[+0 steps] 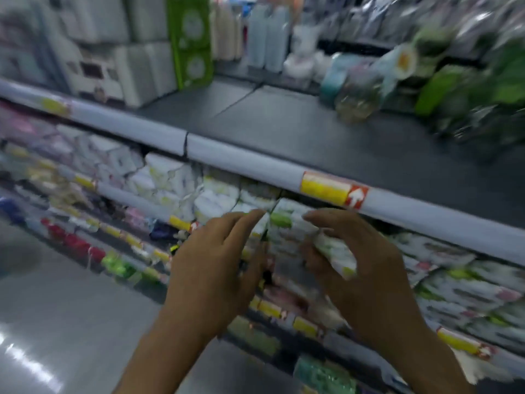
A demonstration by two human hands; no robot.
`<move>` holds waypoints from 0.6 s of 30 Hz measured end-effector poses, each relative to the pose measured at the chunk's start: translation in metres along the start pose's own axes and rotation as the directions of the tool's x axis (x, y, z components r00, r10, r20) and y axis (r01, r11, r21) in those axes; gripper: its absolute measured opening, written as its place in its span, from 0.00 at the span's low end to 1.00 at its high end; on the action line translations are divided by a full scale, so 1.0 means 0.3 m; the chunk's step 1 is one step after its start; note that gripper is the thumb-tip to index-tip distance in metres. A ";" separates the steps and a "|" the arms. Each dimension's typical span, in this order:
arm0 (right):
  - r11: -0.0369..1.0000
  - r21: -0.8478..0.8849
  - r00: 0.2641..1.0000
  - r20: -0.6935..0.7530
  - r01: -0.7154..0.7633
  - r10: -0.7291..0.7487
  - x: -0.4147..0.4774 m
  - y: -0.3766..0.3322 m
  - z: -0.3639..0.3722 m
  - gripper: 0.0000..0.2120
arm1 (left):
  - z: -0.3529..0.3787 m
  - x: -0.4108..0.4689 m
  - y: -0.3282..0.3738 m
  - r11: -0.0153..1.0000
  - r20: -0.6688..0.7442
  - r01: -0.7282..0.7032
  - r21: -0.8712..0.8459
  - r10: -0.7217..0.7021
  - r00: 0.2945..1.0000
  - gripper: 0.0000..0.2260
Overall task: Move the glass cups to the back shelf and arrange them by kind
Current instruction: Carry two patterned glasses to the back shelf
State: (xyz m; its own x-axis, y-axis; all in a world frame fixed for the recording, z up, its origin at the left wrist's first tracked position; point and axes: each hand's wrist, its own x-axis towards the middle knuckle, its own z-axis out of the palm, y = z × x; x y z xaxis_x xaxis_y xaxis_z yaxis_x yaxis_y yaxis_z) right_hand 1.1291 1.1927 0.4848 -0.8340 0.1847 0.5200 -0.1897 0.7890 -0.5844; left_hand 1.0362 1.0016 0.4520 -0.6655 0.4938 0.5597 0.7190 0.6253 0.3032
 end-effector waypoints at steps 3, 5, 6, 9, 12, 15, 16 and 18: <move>0.994 -0.109 0.983 -0.181 0.002 -0.022 0.123 0.001 -0.146 0.14 | -0.015 0.218 0.072 0.983 -0.078 -0.168 -0.078 0.162 0.984 0.26; 0.977 -0.212 0.963 -0.269 -0.038 -0.021 0.216 0.026 -0.231 0.14 | -0.013 0.361 0.123 0.970 -0.108 -0.216 -0.111 0.204 0.973 0.27; 0.968 -0.241 0.950 -0.312 -0.076 -0.003 0.259 0.042 -0.271 0.14 | -0.003 0.430 0.144 0.967 -0.115 -0.230 -0.113 0.217 0.969 0.27; 0.924 -0.327 0.899 -0.435 -0.199 0.040 0.372 0.137 -0.379 0.14 | 0.068 0.635 0.192 0.962 -0.032 -0.260 -0.085 0.258 0.966 0.28; 0.820 -0.463 0.845 -0.532 -0.338 0.048 0.454 0.278 -0.453 0.21 | 0.173 0.828 0.221 0.951 0.022 -0.311 -0.004 0.311 0.950 0.29; 0.653 -0.570 0.824 -0.545 -0.499 0.154 0.490 0.396 -0.486 0.31 | 0.278 0.985 0.242 0.950 0.058 -0.308 0.057 0.305 0.951 0.31; 0.616 -0.575 0.816 -0.539 -0.538 0.210 0.493 0.423 -0.490 0.34 | 0.306 1.024 0.247 0.953 0.080 -0.295 0.074 0.290 0.954 0.31; 0.591 -0.547 0.792 -0.528 -0.592 0.305 0.491 0.462 -0.493 0.35 | 0.346 1.085 0.256 0.962 0.111 -0.249 0.107 0.238 0.965 0.30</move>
State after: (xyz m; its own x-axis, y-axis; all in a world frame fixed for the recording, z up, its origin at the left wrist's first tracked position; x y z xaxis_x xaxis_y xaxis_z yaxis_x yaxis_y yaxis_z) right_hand 1.0566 1.4159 0.5724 -0.4450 0.6964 0.5630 0.6654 0.6779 -0.3126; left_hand 0.8541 1.2730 0.5774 -0.4937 0.6924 0.5262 0.8365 0.5435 0.0697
